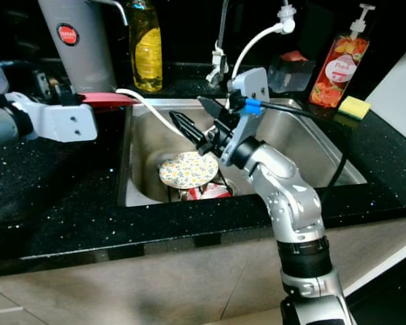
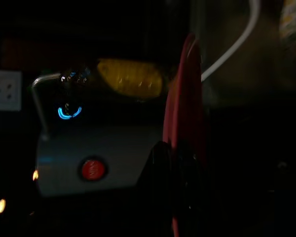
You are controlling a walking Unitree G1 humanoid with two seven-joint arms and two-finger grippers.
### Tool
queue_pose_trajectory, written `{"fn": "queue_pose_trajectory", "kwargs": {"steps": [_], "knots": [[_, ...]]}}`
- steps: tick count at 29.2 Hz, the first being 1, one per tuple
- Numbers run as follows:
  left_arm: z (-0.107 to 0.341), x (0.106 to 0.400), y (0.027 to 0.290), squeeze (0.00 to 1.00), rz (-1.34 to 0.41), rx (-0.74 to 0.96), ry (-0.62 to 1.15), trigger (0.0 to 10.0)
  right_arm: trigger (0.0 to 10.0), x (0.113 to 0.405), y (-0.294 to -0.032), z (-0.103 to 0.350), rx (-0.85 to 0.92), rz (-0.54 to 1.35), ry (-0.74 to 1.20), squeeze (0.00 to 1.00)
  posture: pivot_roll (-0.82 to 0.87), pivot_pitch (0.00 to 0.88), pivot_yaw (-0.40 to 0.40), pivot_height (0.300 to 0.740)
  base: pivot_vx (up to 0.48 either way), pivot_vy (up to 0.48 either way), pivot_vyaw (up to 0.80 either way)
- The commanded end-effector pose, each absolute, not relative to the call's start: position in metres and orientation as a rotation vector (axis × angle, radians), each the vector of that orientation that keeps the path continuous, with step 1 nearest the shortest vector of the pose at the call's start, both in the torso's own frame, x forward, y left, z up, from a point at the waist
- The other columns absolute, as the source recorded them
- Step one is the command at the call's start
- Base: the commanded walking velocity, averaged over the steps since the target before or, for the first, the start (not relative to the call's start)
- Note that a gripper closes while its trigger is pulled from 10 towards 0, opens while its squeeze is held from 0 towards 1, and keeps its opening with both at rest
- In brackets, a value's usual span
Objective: Kitchen organization
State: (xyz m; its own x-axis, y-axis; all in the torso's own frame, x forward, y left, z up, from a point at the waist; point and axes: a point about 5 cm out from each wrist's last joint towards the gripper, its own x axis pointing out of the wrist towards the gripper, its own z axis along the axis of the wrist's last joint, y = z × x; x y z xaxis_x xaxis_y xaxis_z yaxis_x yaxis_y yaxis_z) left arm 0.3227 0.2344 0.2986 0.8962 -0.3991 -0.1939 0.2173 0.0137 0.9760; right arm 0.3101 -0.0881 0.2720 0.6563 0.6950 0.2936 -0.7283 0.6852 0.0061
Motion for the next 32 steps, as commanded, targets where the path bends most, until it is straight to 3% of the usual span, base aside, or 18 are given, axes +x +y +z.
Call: {"fn": "queue_pose_trajectory", "kwargs": {"steps": [1,8,17,21,32], "knots": [[0.298,0.314,0.230,0.00,-0.553,1.470,-0.123,10.0,10.0,0.312,-0.090,0.272,0.130,0.807,-0.267,0.00,0.09,0.000,-0.089,0.740,0.000,0.000,0.00],[0.308,0.305,0.225,0.00,-0.585,1.443,-0.144,10.0,10.0,0.312,-0.089,0.272,0.133,0.809,-0.266,0.00,0.10,0.000,-0.089,0.740,0.000,0.000,0.00],[0.347,0.290,0.237,0.00,-0.499,1.371,-0.176,10.0,10.0,0.313,-0.087,0.272,0.138,0.811,-0.265,0.00,0.10,0.000,-0.087,0.740,0.000,0.000,0.00],[0.365,0.291,0.248,0.00,-0.361,1.428,-0.192,10.0,10.0,0.313,-0.087,0.272,0.140,0.815,-0.265,0.00,0.10,0.000,-0.090,0.740,0.000,0.000,0.00],[0.368,0.290,0.255,0.00,-0.323,1.449,-0.159,10.0,10.0,0.314,-0.086,0.272,0.140,0.817,-0.267,0.00,0.10,0.000,-0.089,0.740,0.000,0.000,0.00]]}}
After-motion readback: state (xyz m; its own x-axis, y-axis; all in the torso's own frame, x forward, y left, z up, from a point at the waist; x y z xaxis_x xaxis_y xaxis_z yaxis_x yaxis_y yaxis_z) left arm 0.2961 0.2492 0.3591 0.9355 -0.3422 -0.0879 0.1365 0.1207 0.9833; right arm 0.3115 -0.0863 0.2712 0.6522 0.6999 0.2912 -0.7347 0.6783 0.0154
